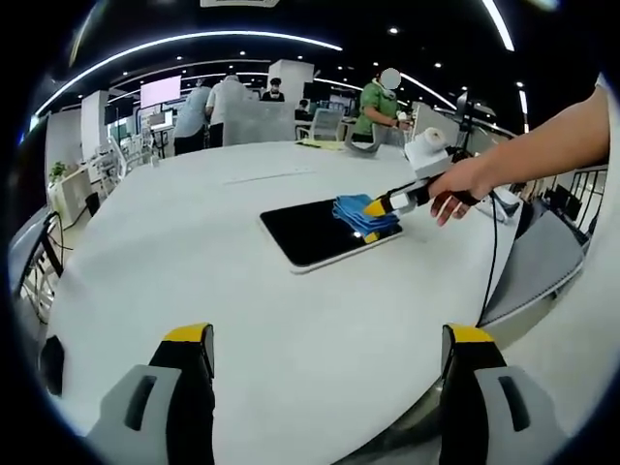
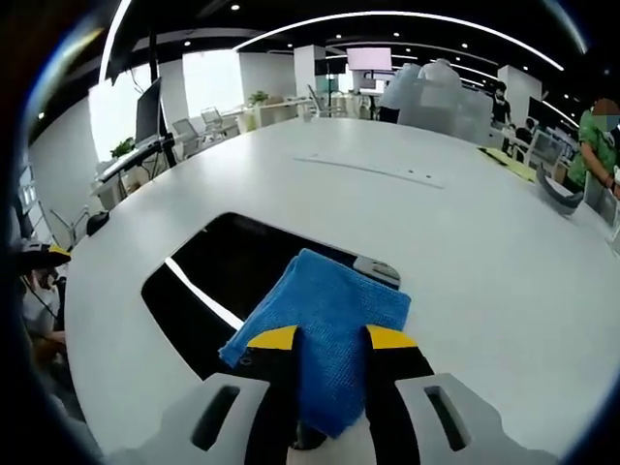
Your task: Wipe the mirror surface with the cleaning cloth until all visible marks leave the cleaned area.
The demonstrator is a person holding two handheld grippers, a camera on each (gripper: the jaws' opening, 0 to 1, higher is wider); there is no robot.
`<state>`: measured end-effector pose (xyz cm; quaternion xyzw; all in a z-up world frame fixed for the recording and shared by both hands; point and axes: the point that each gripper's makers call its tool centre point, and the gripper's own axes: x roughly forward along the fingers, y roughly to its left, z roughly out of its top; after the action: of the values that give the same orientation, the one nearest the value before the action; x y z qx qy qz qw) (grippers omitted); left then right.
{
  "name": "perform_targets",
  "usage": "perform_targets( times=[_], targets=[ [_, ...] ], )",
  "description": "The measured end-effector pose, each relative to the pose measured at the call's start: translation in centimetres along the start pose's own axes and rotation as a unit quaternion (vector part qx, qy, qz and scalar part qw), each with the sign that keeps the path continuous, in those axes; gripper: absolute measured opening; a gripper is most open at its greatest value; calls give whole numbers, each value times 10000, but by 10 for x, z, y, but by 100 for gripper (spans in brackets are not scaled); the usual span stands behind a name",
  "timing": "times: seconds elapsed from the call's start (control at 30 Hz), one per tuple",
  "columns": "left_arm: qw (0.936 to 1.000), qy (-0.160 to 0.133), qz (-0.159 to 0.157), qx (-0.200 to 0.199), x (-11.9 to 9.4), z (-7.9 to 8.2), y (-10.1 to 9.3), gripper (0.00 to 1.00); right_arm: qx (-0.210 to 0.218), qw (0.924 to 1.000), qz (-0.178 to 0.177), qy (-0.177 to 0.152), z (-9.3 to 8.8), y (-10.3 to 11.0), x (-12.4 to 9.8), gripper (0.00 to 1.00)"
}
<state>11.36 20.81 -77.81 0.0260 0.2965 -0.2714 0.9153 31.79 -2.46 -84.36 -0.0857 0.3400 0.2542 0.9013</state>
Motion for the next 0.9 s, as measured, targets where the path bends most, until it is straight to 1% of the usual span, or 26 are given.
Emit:
perform_targets(
  times=[0.07,0.23,0.47,0.67,0.77,0.9],
  targets=[
    [10000,-17,14,-14,0,2,2,98,-7,10000,7,0,-1,1,-2,22],
    [9999,-14,18,104,-3,8,1,98,0,10000,10,5,-4,3,-5,22],
    [9998,11,41,204,-6,10,-2,98,-15,10000,31,-19,-8,6,-9,22],
    [9998,-24,92,178,-7,7,-6,98,-1,10000,17,-64,-12,10,-13,22],
    [9998,-11,85,169,-7,4,-10,98,21,9999,-14,-123,-15,13,-16,22],
    [9998,-30,77,154,-8,3,-14,99,30,9999,-12,-153,-16,14,-18,22]
  ],
)
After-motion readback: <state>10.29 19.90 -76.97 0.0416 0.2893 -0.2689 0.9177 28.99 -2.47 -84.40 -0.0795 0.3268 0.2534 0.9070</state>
